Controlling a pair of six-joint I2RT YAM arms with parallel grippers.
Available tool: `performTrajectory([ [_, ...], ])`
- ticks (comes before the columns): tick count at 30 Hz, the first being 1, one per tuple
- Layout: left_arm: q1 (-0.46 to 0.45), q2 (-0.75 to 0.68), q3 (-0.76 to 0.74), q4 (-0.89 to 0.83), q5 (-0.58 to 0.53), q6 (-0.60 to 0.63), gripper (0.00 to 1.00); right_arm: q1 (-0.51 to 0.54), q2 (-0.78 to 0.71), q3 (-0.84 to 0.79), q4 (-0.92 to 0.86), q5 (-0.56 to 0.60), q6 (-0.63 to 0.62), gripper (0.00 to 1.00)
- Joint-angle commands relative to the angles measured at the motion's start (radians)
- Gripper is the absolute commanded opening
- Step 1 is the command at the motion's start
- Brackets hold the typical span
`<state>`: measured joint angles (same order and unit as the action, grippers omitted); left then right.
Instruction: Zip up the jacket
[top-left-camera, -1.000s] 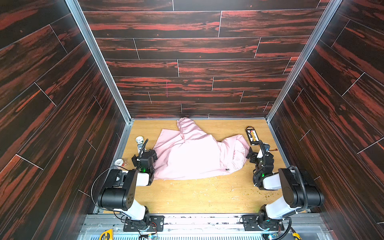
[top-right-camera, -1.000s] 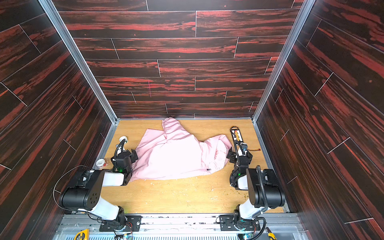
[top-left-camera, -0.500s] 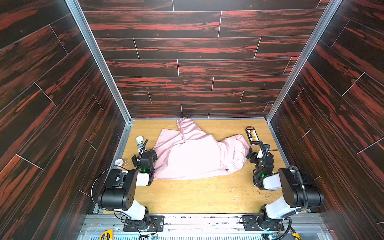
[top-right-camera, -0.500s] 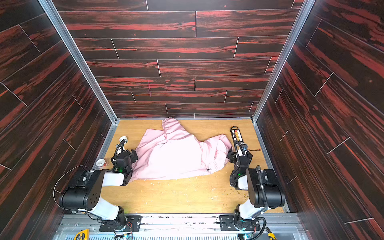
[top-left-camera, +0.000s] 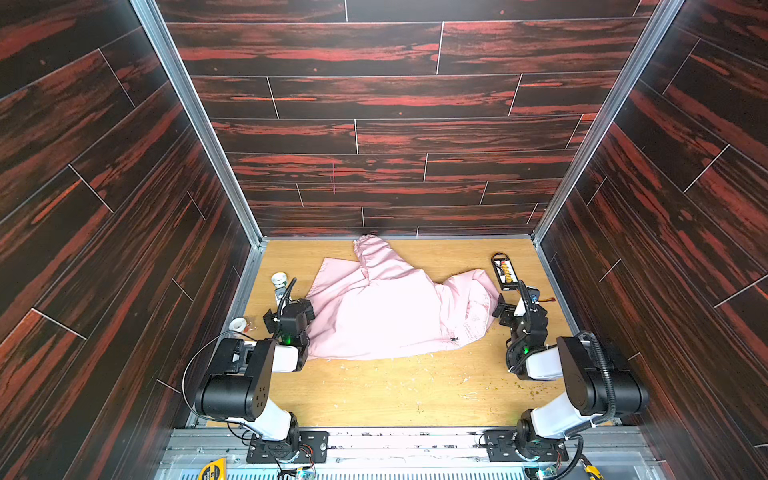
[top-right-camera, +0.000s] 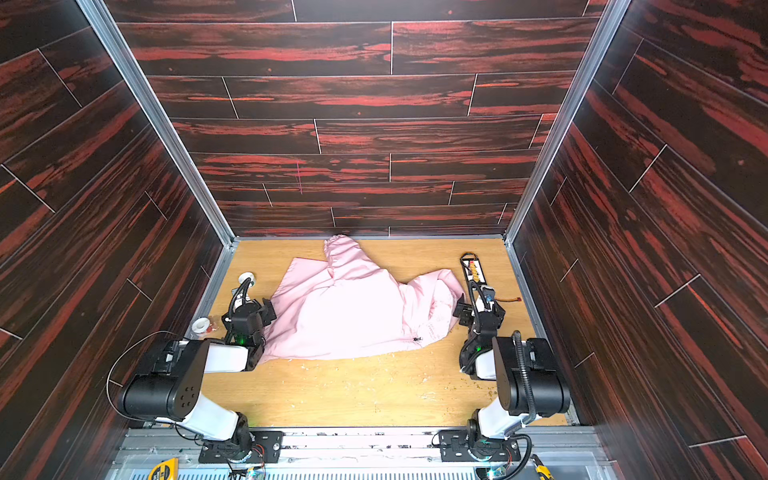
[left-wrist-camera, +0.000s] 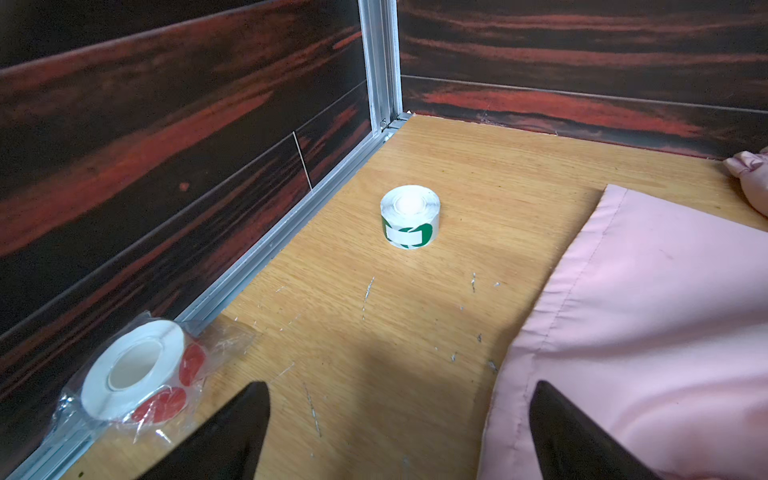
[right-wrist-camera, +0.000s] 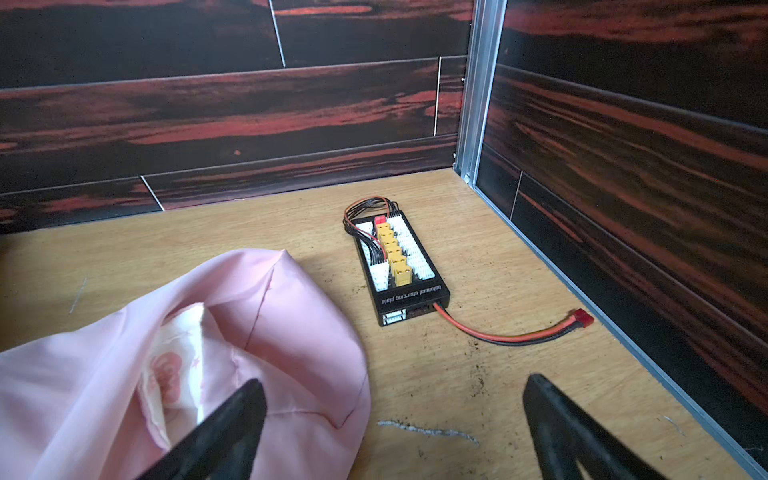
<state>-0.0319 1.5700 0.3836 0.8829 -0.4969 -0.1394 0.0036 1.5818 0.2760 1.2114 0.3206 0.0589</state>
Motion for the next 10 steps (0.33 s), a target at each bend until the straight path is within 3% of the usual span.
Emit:
performTrajectory([
  [1,0.006,-0.021,0.017,-0.009,0.001,-0.002,1.00,-0.004,-0.007,0.005,0.005,-0.005,-0.008,0.99],
  [10,0.006,-0.021,0.017,-0.009,0.003,-0.002,0.99,-0.022,-0.014,0.011,-0.020,-0.038,0.007,0.99],
])
